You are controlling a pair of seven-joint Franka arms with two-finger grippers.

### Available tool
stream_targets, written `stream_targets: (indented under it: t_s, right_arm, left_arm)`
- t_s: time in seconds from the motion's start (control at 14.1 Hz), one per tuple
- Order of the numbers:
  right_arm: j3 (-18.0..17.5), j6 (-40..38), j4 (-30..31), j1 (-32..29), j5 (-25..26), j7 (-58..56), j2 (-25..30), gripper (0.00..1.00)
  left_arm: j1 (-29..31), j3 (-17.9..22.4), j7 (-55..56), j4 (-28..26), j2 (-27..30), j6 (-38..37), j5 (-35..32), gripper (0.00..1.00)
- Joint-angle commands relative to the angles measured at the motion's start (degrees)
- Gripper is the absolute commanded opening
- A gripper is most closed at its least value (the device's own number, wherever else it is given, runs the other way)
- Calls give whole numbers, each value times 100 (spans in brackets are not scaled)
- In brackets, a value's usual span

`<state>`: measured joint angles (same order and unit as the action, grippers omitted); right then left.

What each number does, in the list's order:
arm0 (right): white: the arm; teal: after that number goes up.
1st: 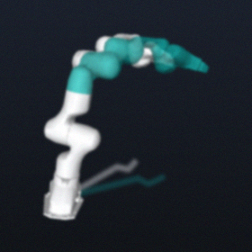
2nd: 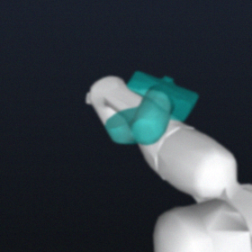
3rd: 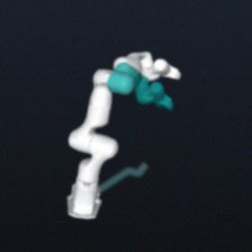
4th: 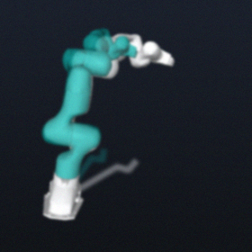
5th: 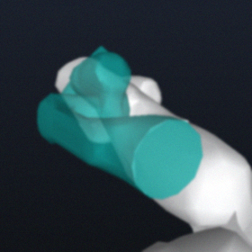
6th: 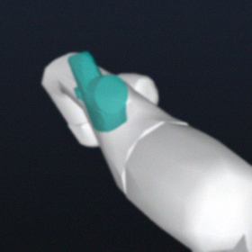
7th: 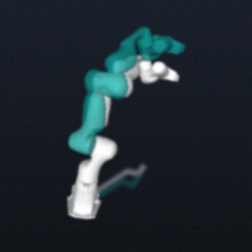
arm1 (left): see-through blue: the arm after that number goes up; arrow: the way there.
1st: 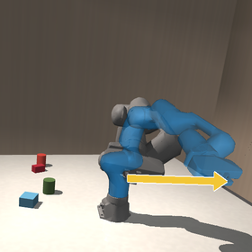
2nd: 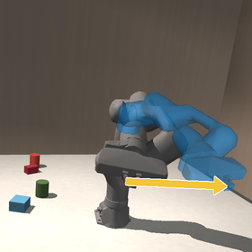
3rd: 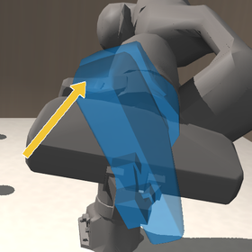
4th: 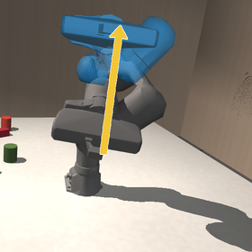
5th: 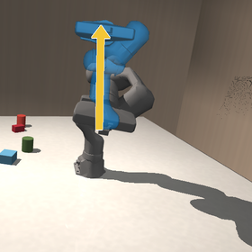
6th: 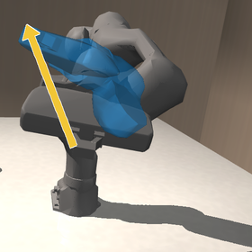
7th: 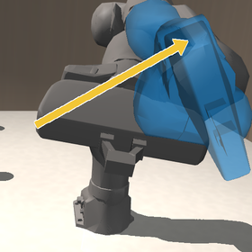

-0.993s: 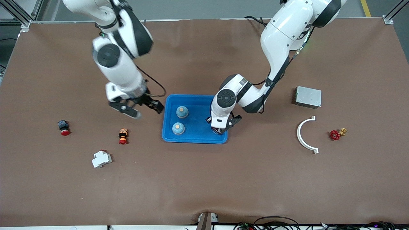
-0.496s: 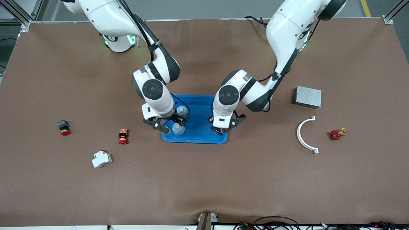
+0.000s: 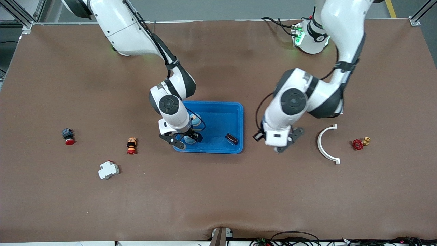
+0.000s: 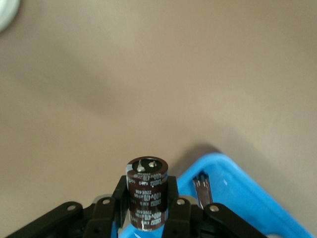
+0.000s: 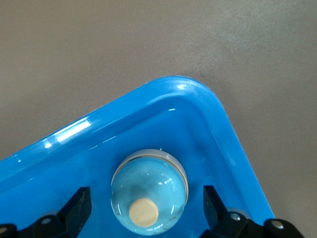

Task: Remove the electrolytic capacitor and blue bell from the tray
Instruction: 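Set the capacitor beside the white arc while the right gripper carries the bell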

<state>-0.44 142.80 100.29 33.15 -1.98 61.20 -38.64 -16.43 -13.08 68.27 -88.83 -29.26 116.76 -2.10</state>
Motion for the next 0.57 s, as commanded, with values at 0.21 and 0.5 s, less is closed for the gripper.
stream_targets:
  t_s: [0.21,0.5]
  right_arm:
    - [70,11,-115,77,75,261,-73,100]
    - [61,3,-115,77,49,261,-82,0]
  left_arm:
    - [983,-20,-1315,-872,439,48,-107,0]
    - [1563,-28,-1369,-1179,71,652,-1123,0]
